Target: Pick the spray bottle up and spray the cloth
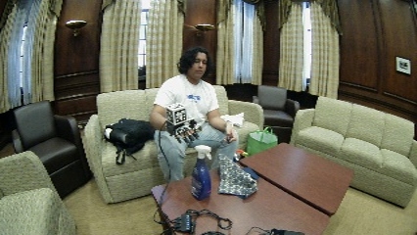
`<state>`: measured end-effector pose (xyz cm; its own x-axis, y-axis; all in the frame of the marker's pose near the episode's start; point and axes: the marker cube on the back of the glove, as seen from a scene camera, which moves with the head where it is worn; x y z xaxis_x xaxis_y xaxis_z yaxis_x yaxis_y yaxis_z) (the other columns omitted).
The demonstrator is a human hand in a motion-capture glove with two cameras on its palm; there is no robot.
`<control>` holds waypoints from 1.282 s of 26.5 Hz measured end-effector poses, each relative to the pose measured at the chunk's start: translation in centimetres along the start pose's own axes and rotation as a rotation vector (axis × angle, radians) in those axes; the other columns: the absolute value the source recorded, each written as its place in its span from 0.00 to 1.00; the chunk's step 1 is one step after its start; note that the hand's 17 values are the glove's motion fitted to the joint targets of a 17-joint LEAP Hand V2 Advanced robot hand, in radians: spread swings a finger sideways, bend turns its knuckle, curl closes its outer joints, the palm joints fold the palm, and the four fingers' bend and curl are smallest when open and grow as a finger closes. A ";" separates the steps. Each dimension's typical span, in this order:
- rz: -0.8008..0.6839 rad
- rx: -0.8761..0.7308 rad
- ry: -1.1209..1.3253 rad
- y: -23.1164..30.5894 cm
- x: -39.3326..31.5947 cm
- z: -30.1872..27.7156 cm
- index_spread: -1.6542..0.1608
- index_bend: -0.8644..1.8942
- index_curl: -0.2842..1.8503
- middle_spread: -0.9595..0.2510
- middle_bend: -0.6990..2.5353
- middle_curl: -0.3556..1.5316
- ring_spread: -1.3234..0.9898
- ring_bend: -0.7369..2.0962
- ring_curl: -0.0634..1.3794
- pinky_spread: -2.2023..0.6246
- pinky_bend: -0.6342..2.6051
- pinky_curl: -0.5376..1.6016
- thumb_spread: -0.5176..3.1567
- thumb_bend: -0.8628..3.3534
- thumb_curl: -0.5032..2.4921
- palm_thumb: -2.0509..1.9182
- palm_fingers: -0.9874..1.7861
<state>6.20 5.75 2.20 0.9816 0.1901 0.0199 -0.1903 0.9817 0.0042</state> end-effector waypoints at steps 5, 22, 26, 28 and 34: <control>0.043 0.032 -0.013 0.3 1.2 1.0 0.67 0.37 0.27 0.70 0.27 0.32 0.53 0.38 0.24 0.83 0.31 0.40 0.42 0.20 0.25 0.60 0.53; 0.144 0.030 -0.109 -6.5 4.7 3.0 0.67 0.37 0.27 0.71 0.27 0.34 0.53 0.39 0.26 0.83 0.30 0.41 0.43 0.20 0.26 0.61 0.54; 0.190 0.004 -0.149 -8.3 5.9 3.2 0.67 0.37 0.27 0.70 0.27 0.34 0.53 0.39 0.26 0.83 0.30 0.41 0.43 0.20 0.26 0.61 0.54; 0.210 -0.003 -0.177 -8.7 6.4 3.3 0.67 0.36 0.27 0.70 0.27 0.34 0.53 0.39 0.27 0.83 0.30 0.41 0.43 0.20 0.26 0.61 0.54; 0.201 0.010 -0.241 -7.1 6.9 4.3 0.68 0.36 0.27 0.70 0.27 0.35 0.53 0.40 0.27 0.83 0.30 0.41 0.43 0.20 0.26 0.61 0.55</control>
<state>14.22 0.02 6.60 0.8918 0.3716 0.2581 -0.3812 0.9244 -0.0140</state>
